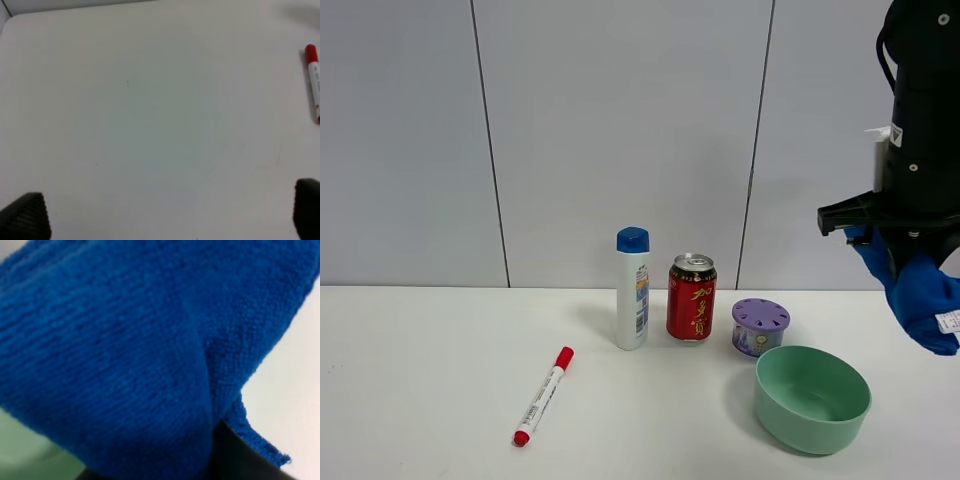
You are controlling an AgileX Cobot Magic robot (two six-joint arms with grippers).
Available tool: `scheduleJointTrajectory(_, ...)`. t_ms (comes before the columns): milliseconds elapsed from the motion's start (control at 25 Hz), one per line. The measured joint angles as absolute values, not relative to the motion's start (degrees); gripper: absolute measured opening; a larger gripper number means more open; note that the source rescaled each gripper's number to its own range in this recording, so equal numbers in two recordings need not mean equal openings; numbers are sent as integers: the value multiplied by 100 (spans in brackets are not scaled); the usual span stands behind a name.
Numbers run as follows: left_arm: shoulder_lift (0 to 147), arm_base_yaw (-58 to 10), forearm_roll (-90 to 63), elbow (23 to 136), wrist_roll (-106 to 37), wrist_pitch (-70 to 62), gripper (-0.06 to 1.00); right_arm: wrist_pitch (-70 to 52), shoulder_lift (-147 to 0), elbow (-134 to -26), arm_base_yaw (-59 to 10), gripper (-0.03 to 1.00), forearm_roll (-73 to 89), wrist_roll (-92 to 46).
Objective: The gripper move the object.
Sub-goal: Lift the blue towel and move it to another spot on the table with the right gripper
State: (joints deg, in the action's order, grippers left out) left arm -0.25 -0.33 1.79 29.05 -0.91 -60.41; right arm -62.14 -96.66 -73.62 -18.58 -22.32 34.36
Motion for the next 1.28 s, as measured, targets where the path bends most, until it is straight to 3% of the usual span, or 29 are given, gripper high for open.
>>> scheduleJointTrajectory(240, -25, -33, 179, 2905, -91, -6041, 100, -6058, -9877, -7362, -1120, 0, -2332, 3436)
scheduleJointTrajectory(480, -25, -33, 179, 2905, -91, -6041, 100, -4957, -9944, -7362, -610, 0, -2348, 3436)
scheduleJointTrajectory(1280, -25, -33, 179, 2905, -91, -6041, 100, -2929, -11107, -7362, -590, 0, -1375, 3409)
